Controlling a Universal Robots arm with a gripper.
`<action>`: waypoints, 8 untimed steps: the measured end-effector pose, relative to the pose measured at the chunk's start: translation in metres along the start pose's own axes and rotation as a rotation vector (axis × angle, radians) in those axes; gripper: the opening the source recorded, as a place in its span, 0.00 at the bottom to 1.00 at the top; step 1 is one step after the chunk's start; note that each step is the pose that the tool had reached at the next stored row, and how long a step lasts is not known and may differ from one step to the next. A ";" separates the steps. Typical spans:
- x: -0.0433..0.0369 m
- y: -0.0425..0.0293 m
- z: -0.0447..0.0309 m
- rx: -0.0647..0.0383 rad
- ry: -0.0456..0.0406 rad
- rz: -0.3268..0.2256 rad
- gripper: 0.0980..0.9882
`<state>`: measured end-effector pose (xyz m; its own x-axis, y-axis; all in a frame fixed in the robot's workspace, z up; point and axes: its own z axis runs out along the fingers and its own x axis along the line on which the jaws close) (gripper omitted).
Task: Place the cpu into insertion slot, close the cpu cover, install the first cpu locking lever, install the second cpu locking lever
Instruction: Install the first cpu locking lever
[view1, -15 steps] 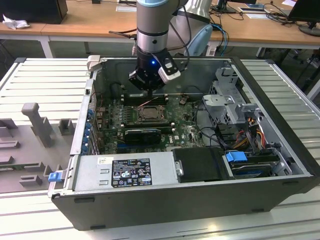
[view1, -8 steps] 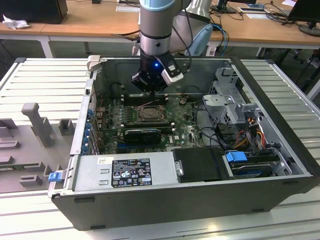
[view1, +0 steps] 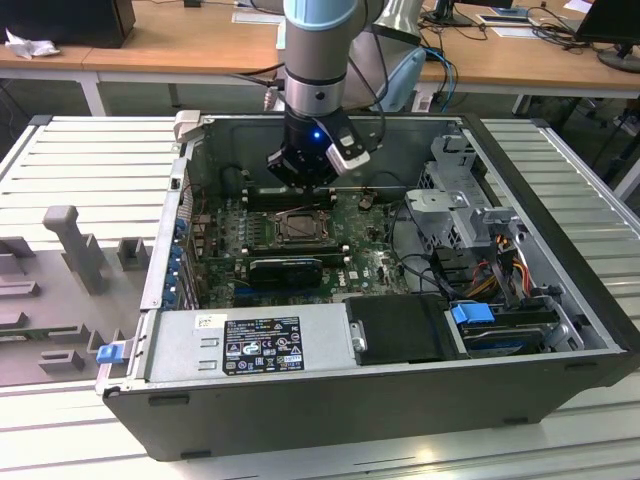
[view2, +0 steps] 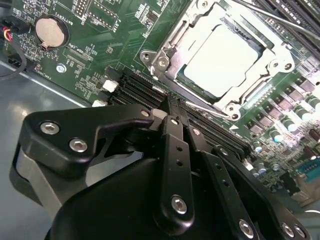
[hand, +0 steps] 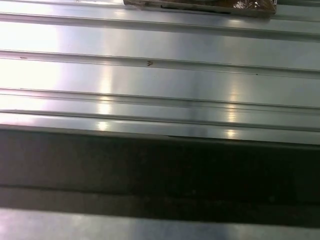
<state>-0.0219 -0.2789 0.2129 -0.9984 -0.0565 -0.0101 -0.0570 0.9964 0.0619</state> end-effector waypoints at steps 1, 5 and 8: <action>-0.0008 -0.0001 0.0009 0.000 -0.0001 0.001 0.01; -0.0013 -0.0004 0.0043 0.000 -0.0001 0.001 0.01; -0.0016 -0.0005 0.0060 0.000 0.0000 0.001 0.01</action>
<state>-0.0202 -0.2790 0.2069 -0.9984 -0.0552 -0.0099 -0.0557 0.9965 0.0616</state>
